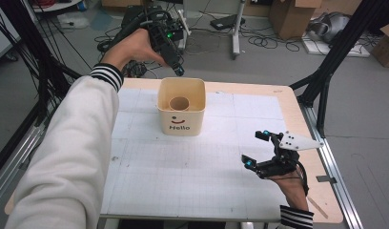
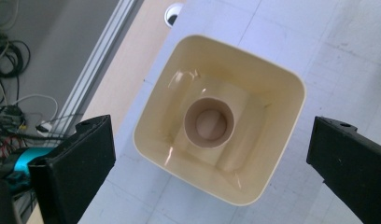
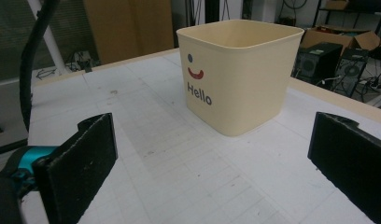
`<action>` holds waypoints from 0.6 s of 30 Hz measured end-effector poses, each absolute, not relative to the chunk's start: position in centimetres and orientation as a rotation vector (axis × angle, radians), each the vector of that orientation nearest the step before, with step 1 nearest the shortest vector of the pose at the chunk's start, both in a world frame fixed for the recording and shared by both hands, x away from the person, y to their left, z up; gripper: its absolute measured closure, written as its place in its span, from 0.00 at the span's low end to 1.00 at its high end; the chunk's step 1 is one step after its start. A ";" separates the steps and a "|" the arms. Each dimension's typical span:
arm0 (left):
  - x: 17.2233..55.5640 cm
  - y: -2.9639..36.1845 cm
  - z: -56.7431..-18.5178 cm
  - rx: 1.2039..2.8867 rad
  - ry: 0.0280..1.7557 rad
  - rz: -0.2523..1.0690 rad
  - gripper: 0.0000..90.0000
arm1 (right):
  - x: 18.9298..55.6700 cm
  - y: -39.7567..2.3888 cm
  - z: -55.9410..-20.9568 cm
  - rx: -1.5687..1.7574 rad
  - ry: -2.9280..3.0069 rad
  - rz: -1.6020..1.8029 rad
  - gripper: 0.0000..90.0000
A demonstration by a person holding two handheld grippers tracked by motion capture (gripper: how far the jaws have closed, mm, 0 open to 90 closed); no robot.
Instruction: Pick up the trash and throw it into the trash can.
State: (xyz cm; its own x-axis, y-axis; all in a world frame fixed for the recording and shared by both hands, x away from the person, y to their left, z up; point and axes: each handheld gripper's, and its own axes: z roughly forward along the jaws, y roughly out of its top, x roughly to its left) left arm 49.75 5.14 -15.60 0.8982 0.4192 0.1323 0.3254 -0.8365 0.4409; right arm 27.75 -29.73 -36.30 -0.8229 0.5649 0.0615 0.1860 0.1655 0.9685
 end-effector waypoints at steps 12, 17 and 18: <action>48.9 5.1 -14.1 2.626 0.526 0.336 0.02 | 27.7 -29.7 -36.3 0.720 2.134 1.701 0.00; 48.6 5.4 -13.9 2.620 0.527 0.335 0.02 | 27.8 -29.8 -36.3 0.716 2.132 1.699 0.00; 48.5 5.5 -13.8 2.620 0.528 0.336 0.02 | 27.8 -29.8 -36.3 0.719 2.130 1.699 0.00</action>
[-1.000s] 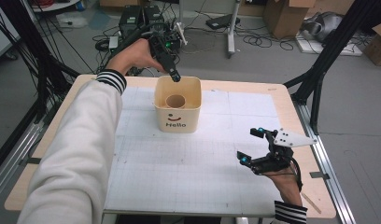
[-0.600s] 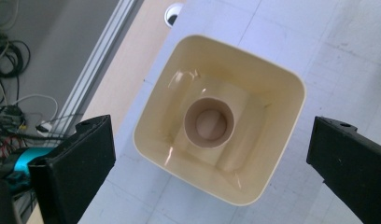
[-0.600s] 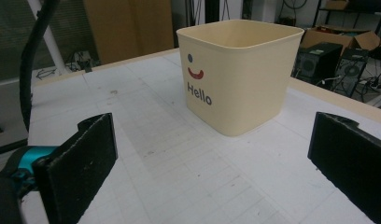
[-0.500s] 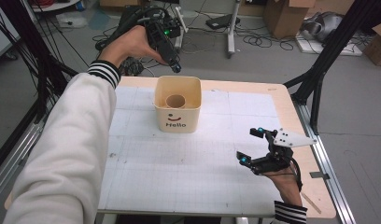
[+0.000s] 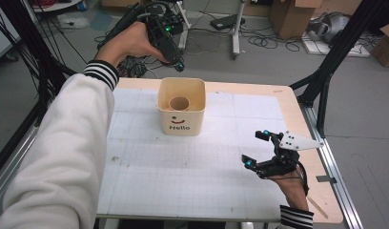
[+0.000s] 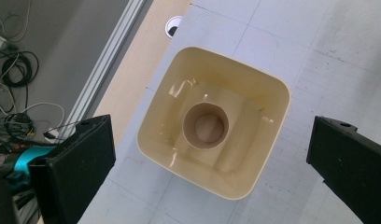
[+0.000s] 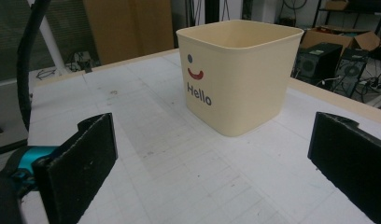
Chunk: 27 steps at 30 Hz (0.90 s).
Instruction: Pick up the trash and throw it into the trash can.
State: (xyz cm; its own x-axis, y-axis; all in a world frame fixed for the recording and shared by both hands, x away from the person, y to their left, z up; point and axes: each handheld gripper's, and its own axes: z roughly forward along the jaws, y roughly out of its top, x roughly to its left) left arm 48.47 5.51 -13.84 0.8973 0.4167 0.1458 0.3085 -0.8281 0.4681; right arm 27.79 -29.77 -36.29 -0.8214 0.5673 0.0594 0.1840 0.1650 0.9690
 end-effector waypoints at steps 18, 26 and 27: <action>44.7 9.9 -13.7 2.510 0.553 0.390 0.02 | 27.8 -29.5 -36.4 0.717 2.136 1.703 0.00; 43.0 11.8 -14.2 2.435 0.529 0.407 0.02 | 27.7 -29.4 -36.3 0.713 2.136 1.698 0.00; 42.9 12.0 -14.2 2.424 0.529 0.407 0.02 | 27.7 -29.5 -36.3 0.716 2.139 1.698 0.00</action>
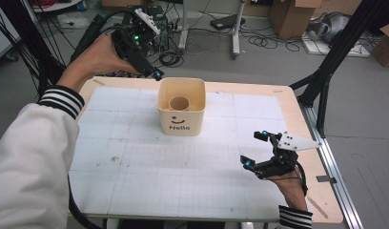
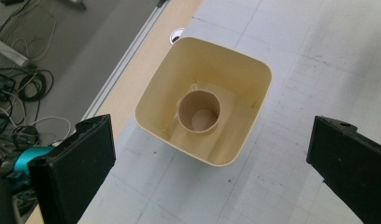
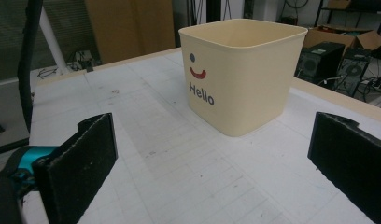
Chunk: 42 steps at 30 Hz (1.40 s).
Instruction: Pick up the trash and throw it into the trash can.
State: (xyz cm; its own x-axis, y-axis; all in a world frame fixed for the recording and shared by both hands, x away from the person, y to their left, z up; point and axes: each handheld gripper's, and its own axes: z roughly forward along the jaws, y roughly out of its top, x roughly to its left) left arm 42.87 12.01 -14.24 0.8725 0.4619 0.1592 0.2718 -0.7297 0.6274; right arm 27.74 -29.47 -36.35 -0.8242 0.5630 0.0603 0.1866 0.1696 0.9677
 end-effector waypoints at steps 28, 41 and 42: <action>36.3 21.0 -20.3 2.147 0.553 0.440 0.02 | 27.8 -29.3 -36.4 0.704 2.138 1.696 0.00; 32.8 23.8 -24.1 2.019 0.539 0.486 0.02 | 27.7 -29.5 -36.4 0.713 2.143 1.690 0.00; 32.4 23.9 -24.4 1.999 0.537 0.485 0.02 | 27.7 -29.5 -36.4 0.712 2.139 1.691 0.00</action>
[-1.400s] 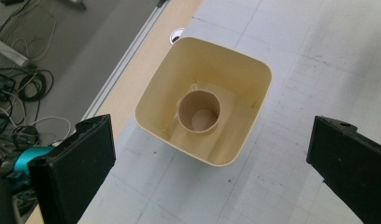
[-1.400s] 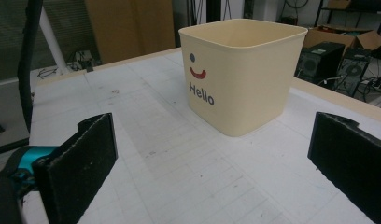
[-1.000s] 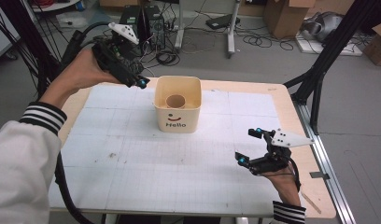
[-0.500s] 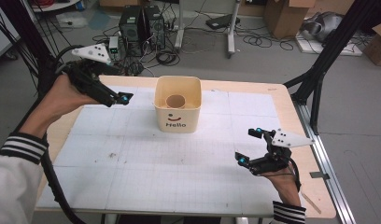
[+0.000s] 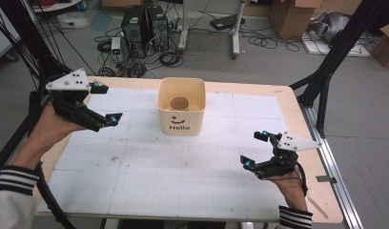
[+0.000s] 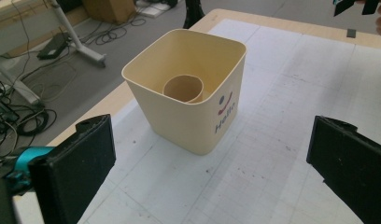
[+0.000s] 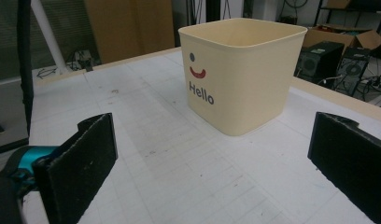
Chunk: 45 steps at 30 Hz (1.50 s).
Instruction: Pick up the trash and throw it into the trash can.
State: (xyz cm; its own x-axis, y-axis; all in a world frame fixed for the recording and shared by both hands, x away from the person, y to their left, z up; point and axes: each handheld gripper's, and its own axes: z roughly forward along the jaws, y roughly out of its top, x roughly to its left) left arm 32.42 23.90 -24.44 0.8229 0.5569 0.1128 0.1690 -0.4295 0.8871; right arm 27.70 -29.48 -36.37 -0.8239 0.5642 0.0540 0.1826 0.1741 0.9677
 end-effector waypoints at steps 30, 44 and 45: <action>27.2 28.3 -34.9 1.681 0.577 0.456 0.02 | 27.7 -29.6 -36.5 0.717 2.131 1.677 0.00; 26.4 29.6 -36.6 1.679 0.605 0.451 0.02 | 27.6 -29.6 -36.4 0.707 2.117 1.682 0.00; 26.3 29.7 -36.7 1.678 0.607 0.450 0.02 | 27.6 -29.6 -36.4 0.708 2.118 1.681 0.00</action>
State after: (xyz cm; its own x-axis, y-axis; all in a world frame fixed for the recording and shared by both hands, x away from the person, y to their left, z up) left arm 26.33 29.68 -36.66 0.7863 0.6168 -0.0354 0.1450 -0.1285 0.9810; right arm 27.57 -29.63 -36.43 -0.8164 0.5762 0.0386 0.1684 0.1736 0.9703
